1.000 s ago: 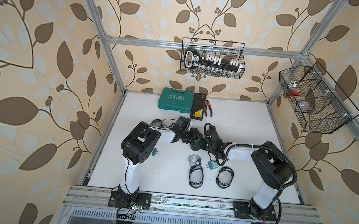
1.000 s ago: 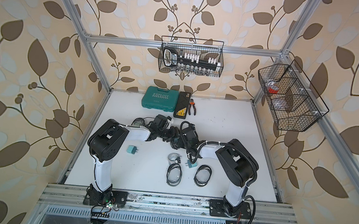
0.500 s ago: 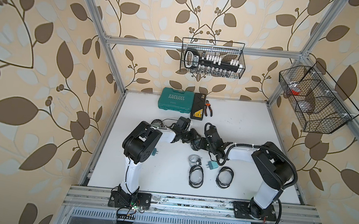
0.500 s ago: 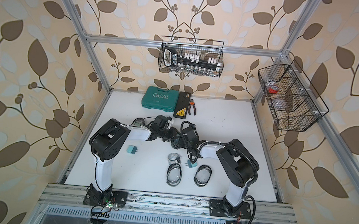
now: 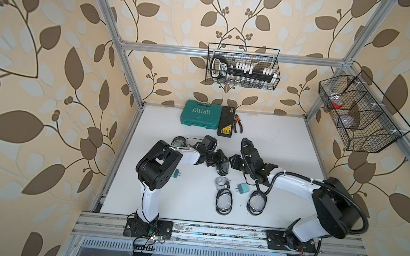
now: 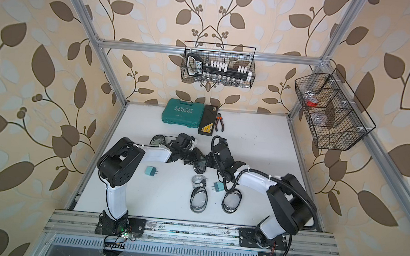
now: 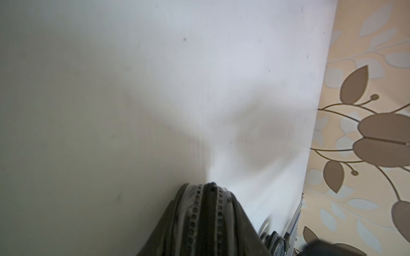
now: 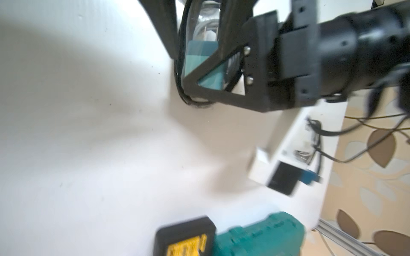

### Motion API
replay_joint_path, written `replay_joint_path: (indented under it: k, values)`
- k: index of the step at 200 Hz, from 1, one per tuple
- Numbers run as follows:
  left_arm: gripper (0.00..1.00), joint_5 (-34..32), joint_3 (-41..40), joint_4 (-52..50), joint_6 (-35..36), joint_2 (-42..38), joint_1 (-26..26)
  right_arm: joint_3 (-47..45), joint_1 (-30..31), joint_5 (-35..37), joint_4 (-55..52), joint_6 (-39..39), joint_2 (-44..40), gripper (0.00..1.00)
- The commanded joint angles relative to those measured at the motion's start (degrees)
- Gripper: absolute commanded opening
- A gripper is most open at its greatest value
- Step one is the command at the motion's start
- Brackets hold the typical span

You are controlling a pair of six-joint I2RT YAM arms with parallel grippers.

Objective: Pack away charging kits
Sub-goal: Pick up the storage bag at the center of the board, then zip the zipper on the storage bag.

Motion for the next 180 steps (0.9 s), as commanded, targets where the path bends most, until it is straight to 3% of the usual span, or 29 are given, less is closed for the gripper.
replay_joint_path:
  k: [1,41,56,71,79,101,119,160,180]
  values:
    - [0.00,-3.6,-1.9,-9.8,-0.9,-7.4,1.1,-2.2,0.7,3.5,-0.9,-1.2,-7.5,0.42]
    - [0.00,-6.7,-2.9,-5.0,-1.7,-21.4,2.8,-6.8,2.0,10.1,6.4,-7.4,-19.5,0.48]
    - [0.00,-8.4,-3.5,-3.5,-0.6,-27.2,2.9,-8.2,5.1,14.9,11.1,-9.9,-22.2,0.51]
    - [0.00,-11.7,-5.0,-0.7,1.0,-33.2,2.9,-8.3,7.0,16.9,15.4,-12.9,-22.9,0.66]
    - [0.00,-13.8,-5.4,0.0,1.8,-35.9,2.9,-8.2,7.4,15.2,17.2,-15.0,-22.9,0.68]
    - [0.00,-15.0,-8.8,7.2,2.2,-41.4,2.9,-6.9,7.7,9.4,17.2,-16.6,-23.0,0.62]
    - [0.00,-13.9,-11.4,14.2,1.5,-43.9,2.9,-10.7,10.2,4.4,26.1,-20.4,-23.6,0.63]
    - [0.00,-11.7,-14.1,25.4,5.7,-48.4,2.9,-16.5,26.7,13.7,44.4,-37.4,-22.8,0.50]
    - [0.00,-9.0,-17.5,34.7,7.0,-51.2,2.8,-15.6,29.9,16.7,48.5,-42.2,-20.1,0.44]
